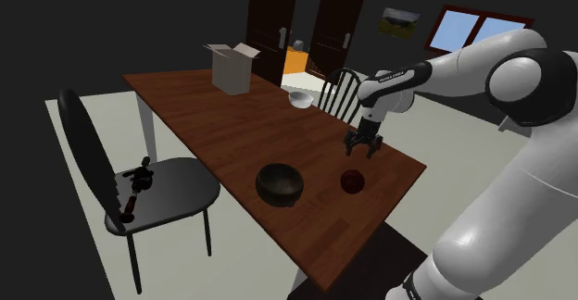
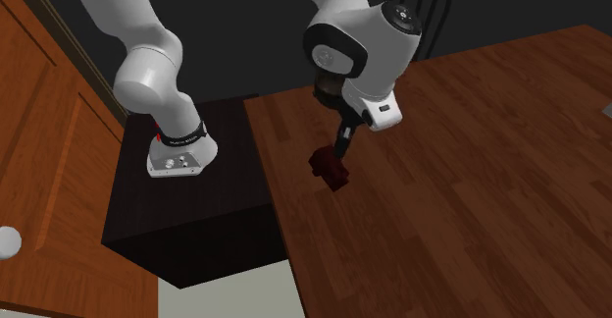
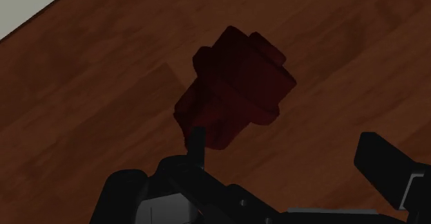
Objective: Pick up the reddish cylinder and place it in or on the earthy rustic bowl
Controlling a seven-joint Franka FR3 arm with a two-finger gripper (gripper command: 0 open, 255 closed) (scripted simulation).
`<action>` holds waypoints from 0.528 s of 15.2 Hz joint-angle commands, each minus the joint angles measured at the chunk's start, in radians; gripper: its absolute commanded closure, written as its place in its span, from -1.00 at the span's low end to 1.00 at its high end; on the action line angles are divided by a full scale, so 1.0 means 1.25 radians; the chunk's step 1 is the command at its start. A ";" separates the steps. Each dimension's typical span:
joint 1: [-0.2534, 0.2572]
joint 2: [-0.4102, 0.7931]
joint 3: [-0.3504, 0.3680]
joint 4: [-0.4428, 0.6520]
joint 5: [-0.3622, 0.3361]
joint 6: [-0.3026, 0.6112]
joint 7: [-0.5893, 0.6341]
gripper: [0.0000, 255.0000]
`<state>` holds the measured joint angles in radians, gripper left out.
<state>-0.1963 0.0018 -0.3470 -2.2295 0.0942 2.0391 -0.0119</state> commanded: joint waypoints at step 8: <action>-0.039 0.154 -0.023 0.040 0.083 0.073 -0.017 -1.00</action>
<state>-0.2439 0.1855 -0.3778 -2.1778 0.1928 2.1205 -0.0308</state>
